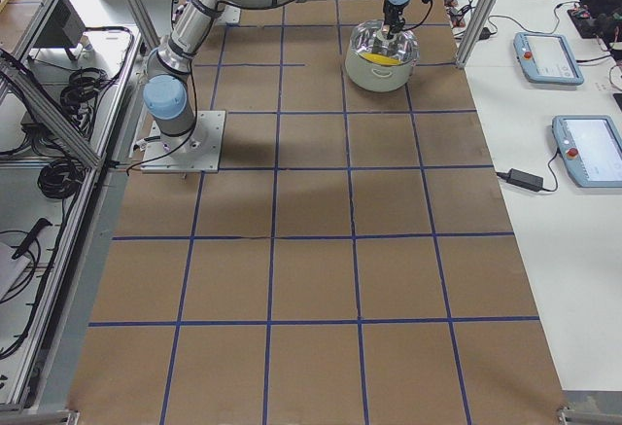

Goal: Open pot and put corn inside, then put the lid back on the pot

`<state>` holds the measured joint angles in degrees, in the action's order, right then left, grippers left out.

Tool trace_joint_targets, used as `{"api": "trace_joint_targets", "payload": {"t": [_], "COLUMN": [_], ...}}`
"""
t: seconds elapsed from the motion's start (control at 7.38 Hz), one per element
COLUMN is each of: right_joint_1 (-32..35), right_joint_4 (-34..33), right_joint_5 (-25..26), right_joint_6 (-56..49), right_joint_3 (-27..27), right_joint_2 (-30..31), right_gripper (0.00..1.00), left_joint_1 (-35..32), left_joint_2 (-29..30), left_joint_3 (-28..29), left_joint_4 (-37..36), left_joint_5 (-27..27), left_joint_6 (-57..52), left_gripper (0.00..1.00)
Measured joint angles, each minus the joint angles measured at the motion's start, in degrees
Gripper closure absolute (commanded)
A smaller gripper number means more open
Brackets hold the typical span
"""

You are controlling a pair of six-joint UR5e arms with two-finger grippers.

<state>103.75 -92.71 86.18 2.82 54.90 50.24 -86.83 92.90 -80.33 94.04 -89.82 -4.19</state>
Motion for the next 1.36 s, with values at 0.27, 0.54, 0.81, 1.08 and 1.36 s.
{"api": "trace_joint_targets", "payload": {"t": [0.27,0.54,0.81,1.08,1.36], "right_joint_1": [0.1,0.1,-0.6,-2.5,-7.6], "right_joint_4": [-0.1,-0.1,0.3,2.3,4.7], "right_joint_5": [0.5,0.7,0.9,1.8,2.1], "right_joint_6": [0.1,0.4,0.0,-1.8,-7.0], "right_joint_3": [-0.1,-0.1,0.4,3.0,11.7], "right_joint_2": [0.0,0.4,3.1,9.5,19.2], "right_gripper": [0.15,0.15,0.15,0.16,0.15], "left_joint_1": [0.0,0.0,0.0,0.0,0.0], "left_joint_2": [0.0,0.0,0.0,-0.2,-0.8], "left_joint_3": [0.0,0.0,0.0,0.0,-0.5], "left_joint_4": [0.0,0.0,0.0,0.1,0.4], "left_joint_5": [0.0,0.0,-0.2,-0.4,-0.4], "left_joint_6": [0.0,0.0,0.0,0.1,0.6], "left_gripper": [0.0,0.0,0.0,0.0,0.0]}}
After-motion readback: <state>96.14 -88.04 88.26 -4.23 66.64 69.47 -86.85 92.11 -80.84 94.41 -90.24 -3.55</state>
